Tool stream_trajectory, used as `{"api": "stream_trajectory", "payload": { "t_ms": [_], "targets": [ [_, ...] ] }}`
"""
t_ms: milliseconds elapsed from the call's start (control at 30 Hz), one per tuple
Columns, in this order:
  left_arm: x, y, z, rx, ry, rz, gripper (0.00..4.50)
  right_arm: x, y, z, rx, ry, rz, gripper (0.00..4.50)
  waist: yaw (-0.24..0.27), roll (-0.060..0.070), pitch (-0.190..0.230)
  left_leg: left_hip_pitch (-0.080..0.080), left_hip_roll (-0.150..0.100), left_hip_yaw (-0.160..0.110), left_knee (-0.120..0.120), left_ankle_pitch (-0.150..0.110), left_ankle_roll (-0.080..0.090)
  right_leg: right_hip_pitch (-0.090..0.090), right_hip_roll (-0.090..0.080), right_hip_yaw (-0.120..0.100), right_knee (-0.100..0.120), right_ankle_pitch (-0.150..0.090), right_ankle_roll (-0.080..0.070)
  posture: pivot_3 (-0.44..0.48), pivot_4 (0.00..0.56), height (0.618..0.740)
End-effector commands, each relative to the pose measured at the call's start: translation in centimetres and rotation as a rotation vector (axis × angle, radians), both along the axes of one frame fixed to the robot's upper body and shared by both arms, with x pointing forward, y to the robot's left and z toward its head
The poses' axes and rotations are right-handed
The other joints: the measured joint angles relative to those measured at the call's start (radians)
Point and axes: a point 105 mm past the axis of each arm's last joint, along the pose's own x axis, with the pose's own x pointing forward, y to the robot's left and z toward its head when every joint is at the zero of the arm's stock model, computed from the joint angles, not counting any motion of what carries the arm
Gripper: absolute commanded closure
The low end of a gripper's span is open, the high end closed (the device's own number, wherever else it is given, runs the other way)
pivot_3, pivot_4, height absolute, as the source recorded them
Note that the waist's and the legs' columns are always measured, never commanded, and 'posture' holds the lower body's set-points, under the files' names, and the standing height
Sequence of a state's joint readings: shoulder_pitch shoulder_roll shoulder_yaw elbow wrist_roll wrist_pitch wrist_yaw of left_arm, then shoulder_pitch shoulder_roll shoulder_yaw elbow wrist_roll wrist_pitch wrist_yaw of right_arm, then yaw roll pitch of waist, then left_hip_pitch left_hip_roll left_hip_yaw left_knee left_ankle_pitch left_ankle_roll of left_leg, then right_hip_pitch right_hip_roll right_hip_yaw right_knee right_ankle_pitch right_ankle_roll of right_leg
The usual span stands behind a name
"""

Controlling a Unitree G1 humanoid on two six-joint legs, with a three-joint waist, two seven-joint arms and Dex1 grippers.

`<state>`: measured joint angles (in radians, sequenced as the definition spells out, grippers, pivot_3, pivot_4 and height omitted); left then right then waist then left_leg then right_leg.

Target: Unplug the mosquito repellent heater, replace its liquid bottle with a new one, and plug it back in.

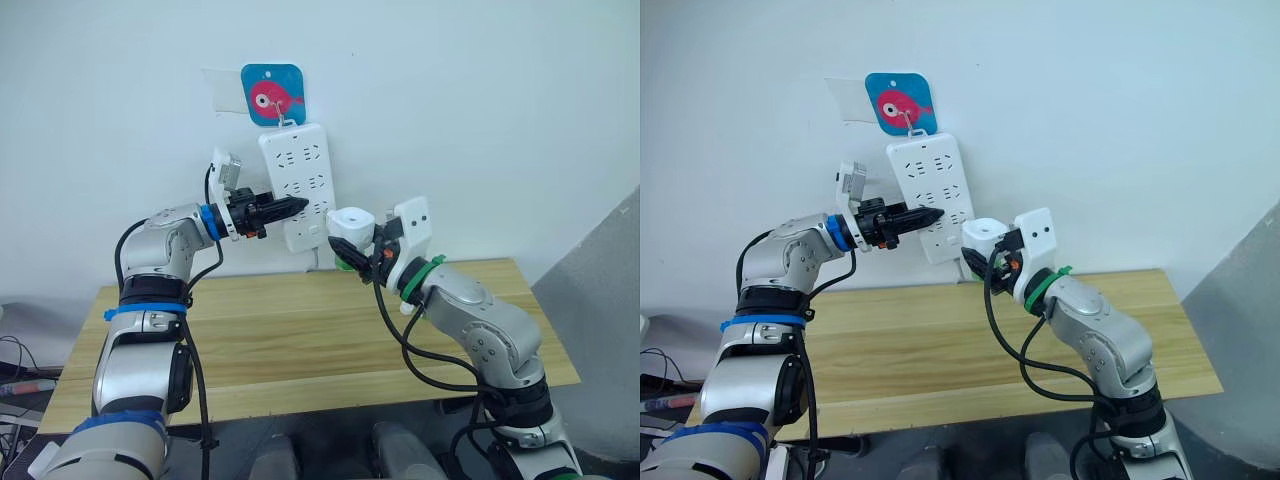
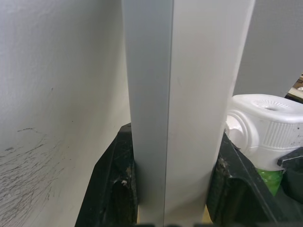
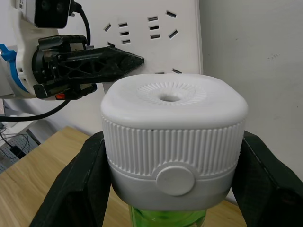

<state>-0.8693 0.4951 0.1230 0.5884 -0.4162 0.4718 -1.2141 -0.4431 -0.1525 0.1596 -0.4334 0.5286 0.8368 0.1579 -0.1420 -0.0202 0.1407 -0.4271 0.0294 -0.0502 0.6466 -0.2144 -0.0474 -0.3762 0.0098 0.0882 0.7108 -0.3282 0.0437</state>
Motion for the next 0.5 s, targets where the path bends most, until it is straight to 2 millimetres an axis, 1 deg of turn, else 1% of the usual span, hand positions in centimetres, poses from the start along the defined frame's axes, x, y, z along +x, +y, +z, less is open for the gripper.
{"api": "stream_trajectory", "payload": {
  "t_ms": [33,200,500],
  "targets": [
    [-0.66,-0.47,1.88,-0.025,-0.078,-0.040,3.17,-0.06,0.57,1.68,0.025,-0.059,0.012,1.47,0.000,0.000,0.000,0.000,0.000,0.000,0.000,0.000,0.000,0.000,0.000,0.000,0.000,0.000,0.000,-0.123,0.110,0.740],
    [-0.81,-0.51,1.86,-0.019,-0.081,-0.040,3.17,0.23,0.87,2.03,0.030,-0.066,0.008,1.47,0.001,0.000,0.000,0.000,0.000,0.000,0.000,0.000,0.000,0.000,0.000,0.000,0.000,0.000,0.000,-0.118,0.109,0.740],
    [-0.82,-0.51,1.90,-0.013,-0.087,-0.037,3.17,0.79,1.13,2.07,0.001,-0.077,-0.003,1.47,0.000,0.000,0.000,0.000,0.000,0.000,0.000,0.000,0.000,0.000,0.000,0.000,0.000,0.000,0.000,-0.112,0.109,0.740]
  ]
}}
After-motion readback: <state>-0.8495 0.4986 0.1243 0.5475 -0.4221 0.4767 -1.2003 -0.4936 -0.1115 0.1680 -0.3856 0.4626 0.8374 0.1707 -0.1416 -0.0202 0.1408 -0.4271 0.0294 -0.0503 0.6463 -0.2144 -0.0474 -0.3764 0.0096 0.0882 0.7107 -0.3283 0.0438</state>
